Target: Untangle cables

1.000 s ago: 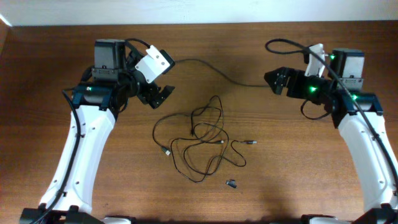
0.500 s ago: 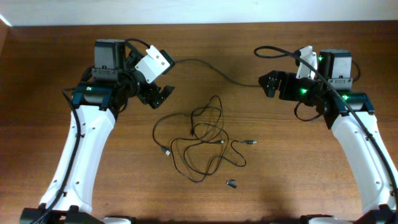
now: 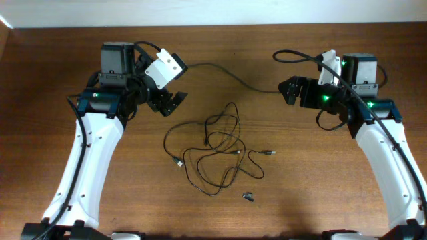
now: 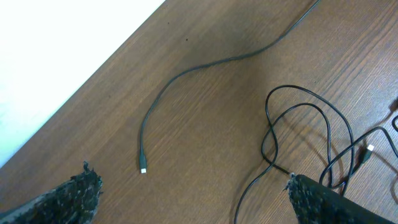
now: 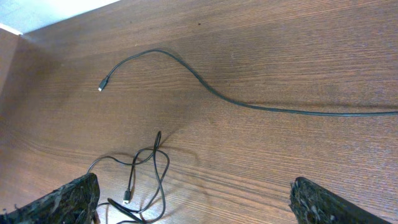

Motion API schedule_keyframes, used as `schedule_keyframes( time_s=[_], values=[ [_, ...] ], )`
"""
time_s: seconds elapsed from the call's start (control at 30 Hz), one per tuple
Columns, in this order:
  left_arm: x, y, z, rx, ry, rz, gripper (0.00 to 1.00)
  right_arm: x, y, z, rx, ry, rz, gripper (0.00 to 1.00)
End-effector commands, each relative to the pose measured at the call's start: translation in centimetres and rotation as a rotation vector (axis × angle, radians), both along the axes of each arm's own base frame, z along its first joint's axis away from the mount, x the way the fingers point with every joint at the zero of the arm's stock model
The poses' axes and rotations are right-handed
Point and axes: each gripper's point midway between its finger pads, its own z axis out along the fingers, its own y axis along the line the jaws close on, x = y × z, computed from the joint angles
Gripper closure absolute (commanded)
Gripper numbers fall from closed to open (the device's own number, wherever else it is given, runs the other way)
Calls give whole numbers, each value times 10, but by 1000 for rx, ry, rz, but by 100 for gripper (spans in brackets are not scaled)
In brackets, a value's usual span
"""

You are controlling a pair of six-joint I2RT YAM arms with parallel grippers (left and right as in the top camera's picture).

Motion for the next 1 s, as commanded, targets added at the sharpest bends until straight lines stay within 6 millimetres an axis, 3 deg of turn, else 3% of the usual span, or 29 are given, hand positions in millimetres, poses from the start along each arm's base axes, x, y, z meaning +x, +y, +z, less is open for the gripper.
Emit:
schedule_keyframes(
  time_s=[0.0, 0.43, 0.63, 0.73, 0.87, 0.97],
  values=[
    [-1, -1, 8, -18, -15, -4, 1, -2, 1, 0, -18, -8, 9, 1],
    [-1, -1, 8, -18, -15, -4, 1, -9, 2, -13, -15, 48, 14, 1],
    [-1, -1, 8, -18, -15, -4, 1, -25, 34, -38, -30, 146, 98, 1],
    [-1, -1, 8, -18, -15, -4, 1, -32, 51, -64, -102, 215, 134, 2],
    [-1, -1, 8, -18, -15, -4, 1, -51, 83, -114, -198, 340, 226, 1],
    [-1, -1, 8, -18, -15, -4, 1, -58, 91, -140, -302, 375, 248, 1]
  ],
)
